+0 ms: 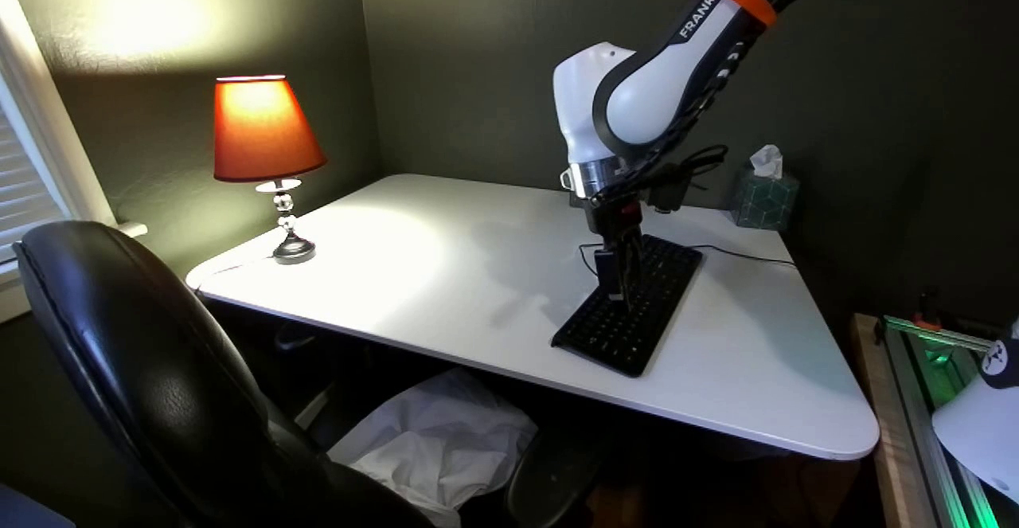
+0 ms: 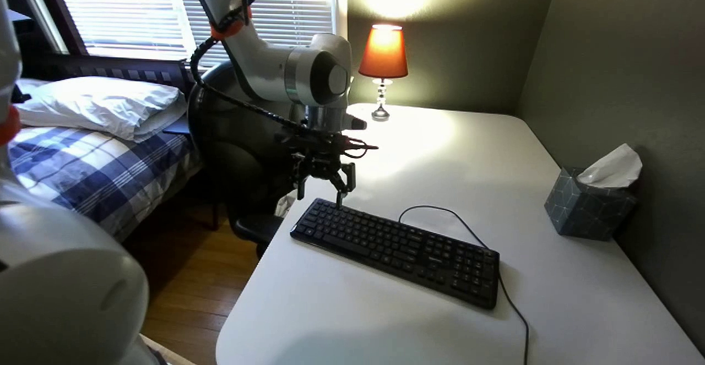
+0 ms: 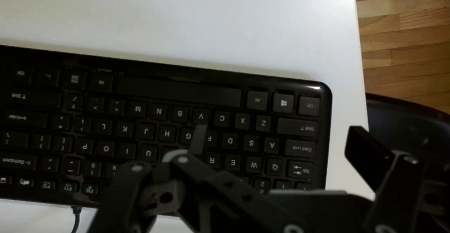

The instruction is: Press a button on the bottom left of the keyboard

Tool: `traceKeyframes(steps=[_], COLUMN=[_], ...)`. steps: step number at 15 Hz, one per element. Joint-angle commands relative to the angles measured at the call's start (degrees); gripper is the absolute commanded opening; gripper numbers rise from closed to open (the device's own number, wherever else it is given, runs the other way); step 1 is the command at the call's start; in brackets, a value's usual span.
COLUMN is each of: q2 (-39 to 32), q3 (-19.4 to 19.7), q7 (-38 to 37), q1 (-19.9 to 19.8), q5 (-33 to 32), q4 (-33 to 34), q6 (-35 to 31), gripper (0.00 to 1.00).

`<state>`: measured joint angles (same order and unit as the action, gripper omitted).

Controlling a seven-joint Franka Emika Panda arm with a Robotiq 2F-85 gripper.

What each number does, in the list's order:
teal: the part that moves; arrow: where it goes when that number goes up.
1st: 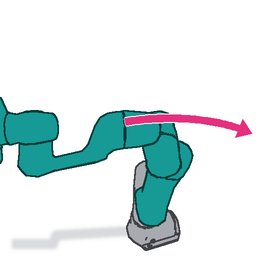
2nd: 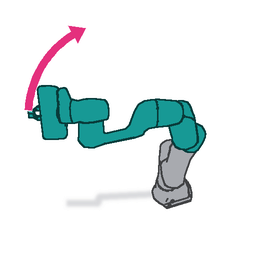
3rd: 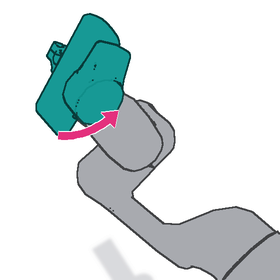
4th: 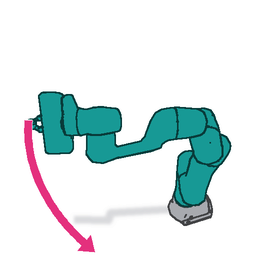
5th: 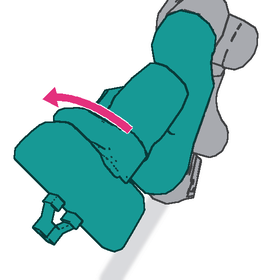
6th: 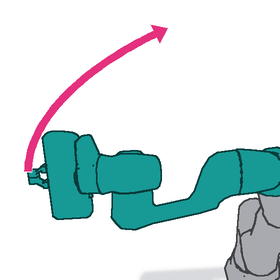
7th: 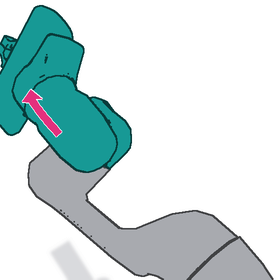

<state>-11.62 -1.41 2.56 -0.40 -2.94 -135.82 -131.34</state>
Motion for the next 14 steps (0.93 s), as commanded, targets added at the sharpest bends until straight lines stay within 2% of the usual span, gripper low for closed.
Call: traceKeyframes(steps=[1,7,14], q2=[6.4,15.3,23.7], q3=[0.6,0.3,-1.1], q7=[-2.9,-6.7,-12.5], q1=[0.8,0.8,0.3], q5=[-1.1,-2.3,-5.3], q4=[-6.2,-13.2,-17.5], q6=[-4.0,-9.0,-9.4], gripper=[1.00,1.00,1.00])
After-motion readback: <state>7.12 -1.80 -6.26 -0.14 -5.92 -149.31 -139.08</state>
